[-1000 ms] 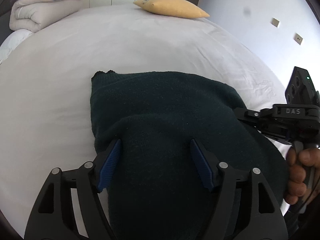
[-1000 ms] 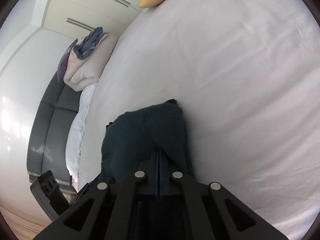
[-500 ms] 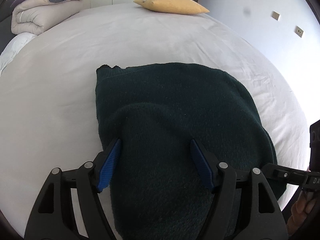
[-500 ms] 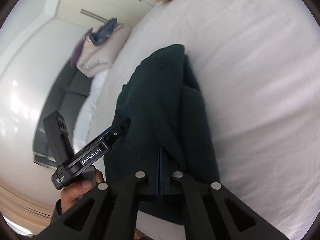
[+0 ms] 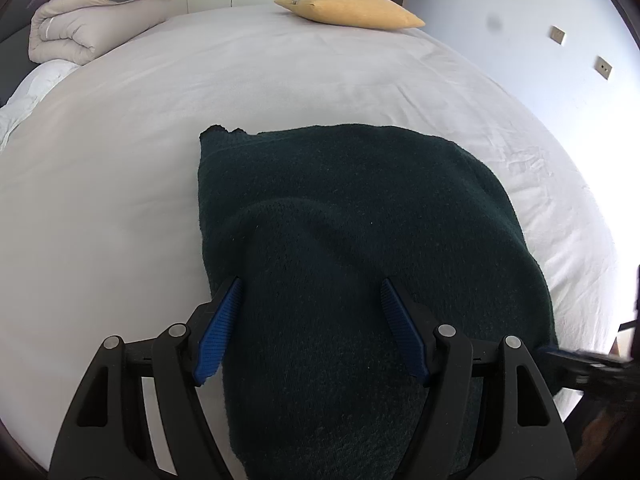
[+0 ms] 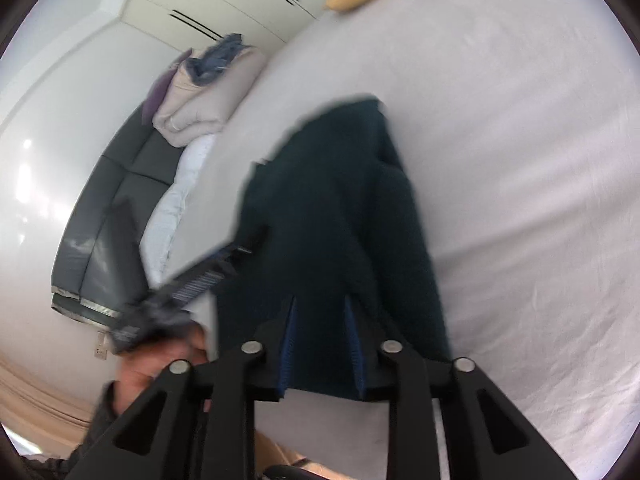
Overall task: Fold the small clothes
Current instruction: 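Release the sweater and lift both grippers away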
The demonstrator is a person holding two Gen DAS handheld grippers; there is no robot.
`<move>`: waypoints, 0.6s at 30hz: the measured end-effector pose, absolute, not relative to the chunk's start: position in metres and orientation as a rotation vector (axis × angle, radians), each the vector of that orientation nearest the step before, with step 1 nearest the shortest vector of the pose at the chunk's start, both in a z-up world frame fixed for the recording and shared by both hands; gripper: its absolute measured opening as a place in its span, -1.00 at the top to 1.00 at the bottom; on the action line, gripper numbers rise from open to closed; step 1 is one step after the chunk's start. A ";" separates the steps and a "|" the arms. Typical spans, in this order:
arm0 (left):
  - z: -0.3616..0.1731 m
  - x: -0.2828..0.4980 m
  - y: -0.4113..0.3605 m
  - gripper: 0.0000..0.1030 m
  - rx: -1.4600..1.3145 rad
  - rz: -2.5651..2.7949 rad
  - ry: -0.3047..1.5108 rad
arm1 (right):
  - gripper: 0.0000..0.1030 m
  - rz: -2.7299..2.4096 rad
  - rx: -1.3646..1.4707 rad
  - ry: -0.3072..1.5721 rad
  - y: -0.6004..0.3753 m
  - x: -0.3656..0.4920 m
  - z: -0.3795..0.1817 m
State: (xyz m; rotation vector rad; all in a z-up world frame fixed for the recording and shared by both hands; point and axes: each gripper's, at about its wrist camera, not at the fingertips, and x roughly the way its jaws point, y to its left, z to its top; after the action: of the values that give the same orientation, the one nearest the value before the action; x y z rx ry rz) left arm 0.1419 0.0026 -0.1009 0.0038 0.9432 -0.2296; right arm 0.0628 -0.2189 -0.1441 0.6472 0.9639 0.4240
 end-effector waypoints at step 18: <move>0.024 -0.035 0.022 -1.00 0.070 -0.096 0.287 | -1.00 0.224 0.218 0.303 -0.185 -0.032 0.008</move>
State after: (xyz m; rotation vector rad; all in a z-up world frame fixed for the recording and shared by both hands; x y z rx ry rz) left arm -0.0346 0.0217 0.0245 0.0697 0.2868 -0.0956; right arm -0.0318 -0.1849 0.0083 0.2177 0.3033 0.2243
